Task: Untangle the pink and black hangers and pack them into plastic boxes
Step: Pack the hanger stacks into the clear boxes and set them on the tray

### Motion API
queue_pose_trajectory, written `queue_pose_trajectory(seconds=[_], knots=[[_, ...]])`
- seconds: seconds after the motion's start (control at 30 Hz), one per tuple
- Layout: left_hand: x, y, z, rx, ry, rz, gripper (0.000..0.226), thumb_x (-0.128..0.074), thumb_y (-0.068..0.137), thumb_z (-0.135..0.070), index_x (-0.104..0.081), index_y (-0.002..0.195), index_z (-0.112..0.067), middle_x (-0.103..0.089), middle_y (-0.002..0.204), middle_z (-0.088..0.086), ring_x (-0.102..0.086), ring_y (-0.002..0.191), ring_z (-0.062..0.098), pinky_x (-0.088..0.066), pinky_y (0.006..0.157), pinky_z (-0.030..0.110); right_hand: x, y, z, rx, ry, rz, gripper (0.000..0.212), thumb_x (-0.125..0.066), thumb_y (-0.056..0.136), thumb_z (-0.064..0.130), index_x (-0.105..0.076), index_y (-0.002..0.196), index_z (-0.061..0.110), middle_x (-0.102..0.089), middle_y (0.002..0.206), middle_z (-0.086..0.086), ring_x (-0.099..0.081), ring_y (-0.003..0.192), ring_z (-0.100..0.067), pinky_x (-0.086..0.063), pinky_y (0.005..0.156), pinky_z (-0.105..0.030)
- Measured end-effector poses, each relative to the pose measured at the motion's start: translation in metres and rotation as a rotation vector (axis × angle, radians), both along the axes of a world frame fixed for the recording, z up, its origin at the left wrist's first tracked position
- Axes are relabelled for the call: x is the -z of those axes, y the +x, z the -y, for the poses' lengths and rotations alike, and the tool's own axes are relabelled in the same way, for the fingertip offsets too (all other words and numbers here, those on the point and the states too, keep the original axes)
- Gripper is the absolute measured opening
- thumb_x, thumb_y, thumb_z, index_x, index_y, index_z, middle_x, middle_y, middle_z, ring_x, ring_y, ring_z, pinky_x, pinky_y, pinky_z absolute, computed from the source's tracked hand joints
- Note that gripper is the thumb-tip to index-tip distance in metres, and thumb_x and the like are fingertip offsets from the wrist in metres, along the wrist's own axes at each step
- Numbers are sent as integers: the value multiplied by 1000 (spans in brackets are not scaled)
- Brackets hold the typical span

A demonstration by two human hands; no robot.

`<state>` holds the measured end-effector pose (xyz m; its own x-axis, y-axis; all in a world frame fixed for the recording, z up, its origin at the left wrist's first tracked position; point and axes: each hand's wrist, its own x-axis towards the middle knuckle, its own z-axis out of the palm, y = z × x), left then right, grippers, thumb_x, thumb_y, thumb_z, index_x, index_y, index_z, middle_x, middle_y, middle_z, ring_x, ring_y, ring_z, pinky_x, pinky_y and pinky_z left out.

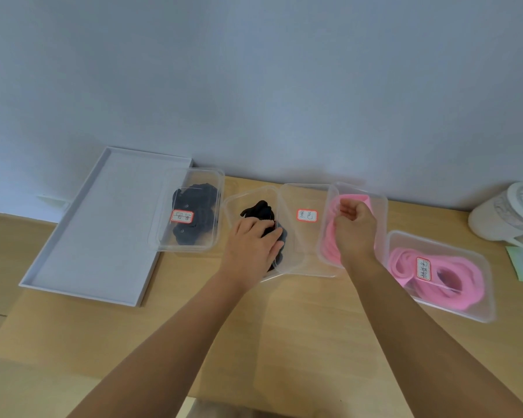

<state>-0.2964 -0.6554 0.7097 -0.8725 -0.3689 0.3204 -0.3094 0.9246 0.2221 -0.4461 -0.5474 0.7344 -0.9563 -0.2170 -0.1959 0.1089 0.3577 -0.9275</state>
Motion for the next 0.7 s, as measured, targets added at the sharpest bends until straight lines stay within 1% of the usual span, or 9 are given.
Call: queue_pose_trajectory(seconds=[0.07, 0.13, 0.23, 0.37, 0.43, 0.5, 0.57, 0.63, 0.7], knots=[[0, 0, -5, -32, 31, 11, 40, -44, 86, -34, -74, 97, -11, -72, 96, 1, -46, 96, 19, -32, 86, 31, -1, 0, 0, 4, 3, -1, 40, -39, 84, -13, -59, 117, 0, -62, 114, -10, -54, 98, -14, -39, 84, -14], [-3, 2, -9, -14, 126, 4, 43, -42, 88, -34, -71, 105, -8, -71, 104, 4, -51, 102, 21, -32, 92, 29, -2, 0, 0, 6, 0, 5, 40, -39, 85, -12, -59, 117, 1, -61, 114, -9, -54, 101, -16, -40, 88, -17], [-15, 10, -4, -95, 407, -104, 45, -41, 91, -30, -59, 124, -5, -60, 122, 9, -53, 112, 22, -34, 100, 29, -7, -1, -1, 10, -22, 25, 41, -39, 85, -12, -58, 117, 5, -59, 107, -4, -53, 101, -14, -43, 95, -23], [-38, 17, 0, -264, 673, -211, 36, -44, 98, -18, -47, 133, -8, -43, 120, -12, -30, 105, -8, -22, 90, 8, -13, 8, 6, -68, -52, 38, 40, -42, 84, -12, -57, 116, 7, -57, 103, 1, -53, 97, -12, -44, 76, -9], [-41, 18, -3, -313, 728, -219, 32, -45, 97, -14, -48, 128, -8, -38, 113, -16, -26, 97, -13, -22, 82, 2, -12, 19, 16, -141, -59, 40, 37, -44, 84, -12, -57, 112, 9, -58, 100, 1, -54, 92, -12, -45, 78, -15], [-37, 19, -5, -352, 770, -221, 26, -47, 94, -12, -49, 119, -8, -45, 111, -12, -35, 96, -4, -32, 86, 11, -8, 28, 25, -204, -77, 29, 33, -46, 84, -12, -57, 109, 7, -58, 99, -1, -54, 91, -14, -46, 81, -21], [-28, 21, -6, -376, 806, -190, 31, -48, 89, -10, -47, 120, -9, -51, 117, -1, -44, 105, 10, -38, 96, 27, -5, 33, 34, -238, -71, 11, 31, -47, 85, -10, -56, 111, 4, -57, 99, -2, -52, 89, -13, -45, 76, -11], [-24, 22, -9, -383, 858, -145, 44, -44, 89, -4, -38, 132, -11, -47, 128, 2, -44, 116, 15, -35, 99, 25, -4, 36, 41, -248, -23, -27, 30, -46, 87, -8, -56, 112, 4, -56, 99, 0, -52, 89, -12, -43, 70, -5], [-22, 23, -12, -400, 898, -133, 50, -41, 89, 1, -32, 137, -11, -48, 129, 5, -48, 118, 20, -39, 99, 30, -3, 39, 45, -261, 29, -46, 31, -44, 88, -7, -56, 115, 5, -56, 103, 0, -51, 93, -12, -41, 75, -11]])
